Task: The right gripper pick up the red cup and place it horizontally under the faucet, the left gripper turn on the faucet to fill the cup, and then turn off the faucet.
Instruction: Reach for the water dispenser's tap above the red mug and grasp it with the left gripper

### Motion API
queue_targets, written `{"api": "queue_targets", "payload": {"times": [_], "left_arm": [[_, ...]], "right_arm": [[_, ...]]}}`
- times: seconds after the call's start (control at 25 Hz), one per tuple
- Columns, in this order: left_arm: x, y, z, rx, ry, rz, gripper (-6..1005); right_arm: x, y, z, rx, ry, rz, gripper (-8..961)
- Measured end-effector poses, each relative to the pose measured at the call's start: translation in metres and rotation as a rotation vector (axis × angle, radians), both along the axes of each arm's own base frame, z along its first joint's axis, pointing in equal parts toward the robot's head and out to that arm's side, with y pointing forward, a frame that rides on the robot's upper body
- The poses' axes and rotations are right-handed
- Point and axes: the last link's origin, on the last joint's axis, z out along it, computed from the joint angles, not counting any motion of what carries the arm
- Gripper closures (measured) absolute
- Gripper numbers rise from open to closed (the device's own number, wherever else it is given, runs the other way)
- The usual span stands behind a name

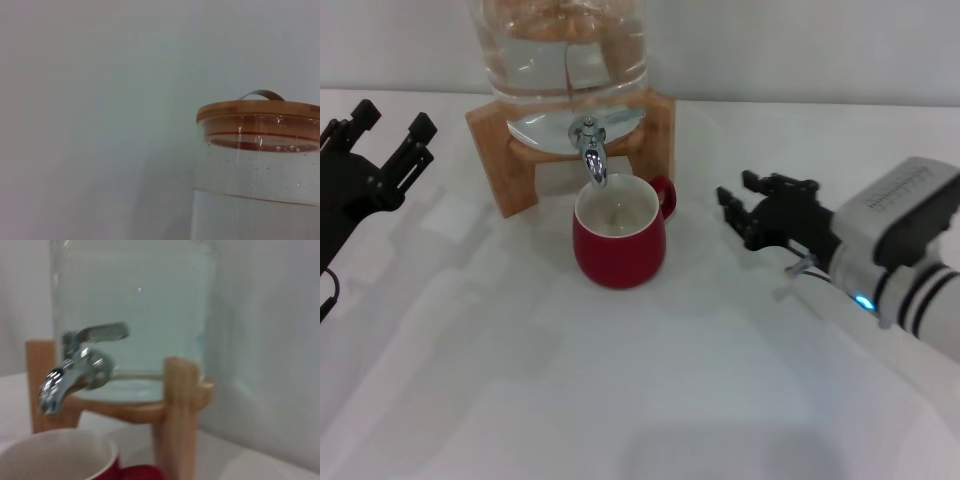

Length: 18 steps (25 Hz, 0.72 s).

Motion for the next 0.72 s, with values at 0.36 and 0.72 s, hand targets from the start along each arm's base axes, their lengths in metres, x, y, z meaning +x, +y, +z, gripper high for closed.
{"api": "queue_targets", "payload": {"times": [0.36, 0.72], "left_arm": [[0.001, 0.002, 0.000, 0.001, 0.004, -0.003, 242], [0.000, 0.001, -0.001, 0.016, 0.023, 0.000, 242]], "right_arm": [[0.021, -0.014, 0.023, 0.141, 0.055, 0.015, 575], [0.045, -0.034, 0.045, 0.267, 0.098, 0.030, 575]]}}
